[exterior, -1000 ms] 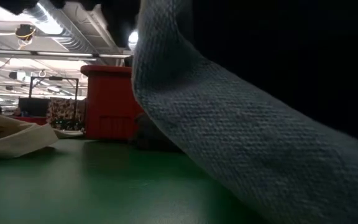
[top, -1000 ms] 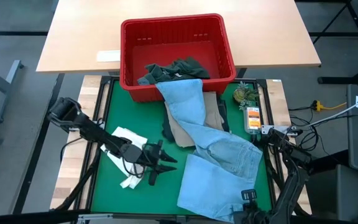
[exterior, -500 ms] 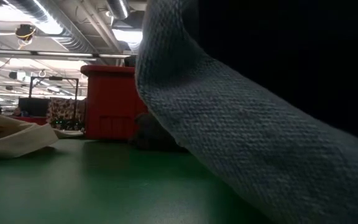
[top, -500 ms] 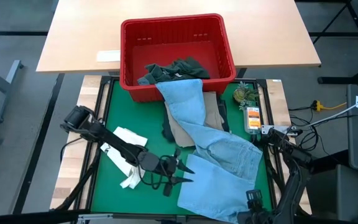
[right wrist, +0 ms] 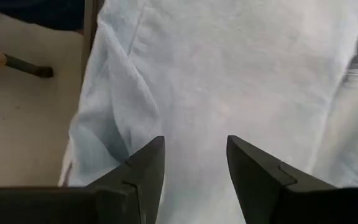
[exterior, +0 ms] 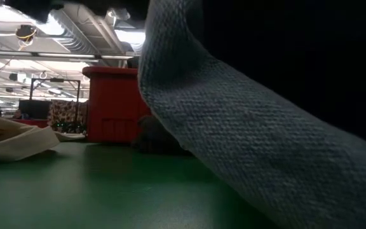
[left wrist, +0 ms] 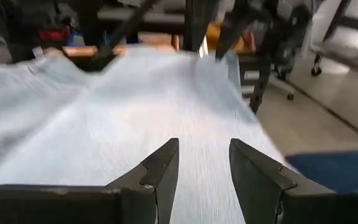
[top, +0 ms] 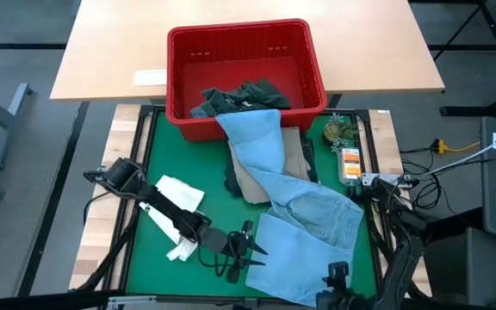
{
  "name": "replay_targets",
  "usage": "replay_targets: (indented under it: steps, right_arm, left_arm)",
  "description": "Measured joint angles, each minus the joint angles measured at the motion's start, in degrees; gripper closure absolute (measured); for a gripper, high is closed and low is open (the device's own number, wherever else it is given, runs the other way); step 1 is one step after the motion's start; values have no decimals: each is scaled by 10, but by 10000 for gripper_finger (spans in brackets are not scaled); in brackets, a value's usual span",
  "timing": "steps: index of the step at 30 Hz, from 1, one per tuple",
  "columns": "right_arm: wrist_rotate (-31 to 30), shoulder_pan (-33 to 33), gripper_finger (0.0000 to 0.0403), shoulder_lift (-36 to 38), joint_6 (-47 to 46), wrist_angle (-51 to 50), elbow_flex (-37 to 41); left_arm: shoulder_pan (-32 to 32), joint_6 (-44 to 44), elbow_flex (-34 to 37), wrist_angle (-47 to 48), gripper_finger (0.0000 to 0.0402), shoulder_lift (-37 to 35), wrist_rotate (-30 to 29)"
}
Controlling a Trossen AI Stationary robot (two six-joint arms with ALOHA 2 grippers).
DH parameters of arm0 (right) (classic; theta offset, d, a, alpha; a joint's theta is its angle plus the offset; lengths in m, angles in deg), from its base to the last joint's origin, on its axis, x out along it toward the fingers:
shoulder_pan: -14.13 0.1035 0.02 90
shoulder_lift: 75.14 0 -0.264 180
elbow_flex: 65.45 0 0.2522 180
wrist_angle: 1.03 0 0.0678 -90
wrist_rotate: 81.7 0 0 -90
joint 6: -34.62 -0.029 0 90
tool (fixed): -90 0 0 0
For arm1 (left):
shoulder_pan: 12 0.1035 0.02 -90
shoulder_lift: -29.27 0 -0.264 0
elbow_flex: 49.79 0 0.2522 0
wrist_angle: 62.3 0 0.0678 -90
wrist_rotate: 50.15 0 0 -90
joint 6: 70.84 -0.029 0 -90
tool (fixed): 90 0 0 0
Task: Fold laundry
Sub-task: Remove the blue pants from the laundry bin
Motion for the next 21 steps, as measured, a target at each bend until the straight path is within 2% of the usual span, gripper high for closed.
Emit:
replay_targets:
  steps: [5, 8, 15, 21]
  right_arm:
    - [20, 0, 231, -30, -2, 55, 0]
    - [51, 0, 231, -44, -2, 90, 0]
    - [113, 0, 231, -80, -2, 115, 0]
    - [166, -1, 231, -102, -2, 141, 0]
  left_arm:
    - [-14, 0, 0, 19, 265, 32, 0]
    - [-20, 2, 0, 70, 265, 38, 0]
    - [-29, 5, 0, 185, 265, 39, 1]
    - [-37, 5, 0, 221, 265, 38, 0]
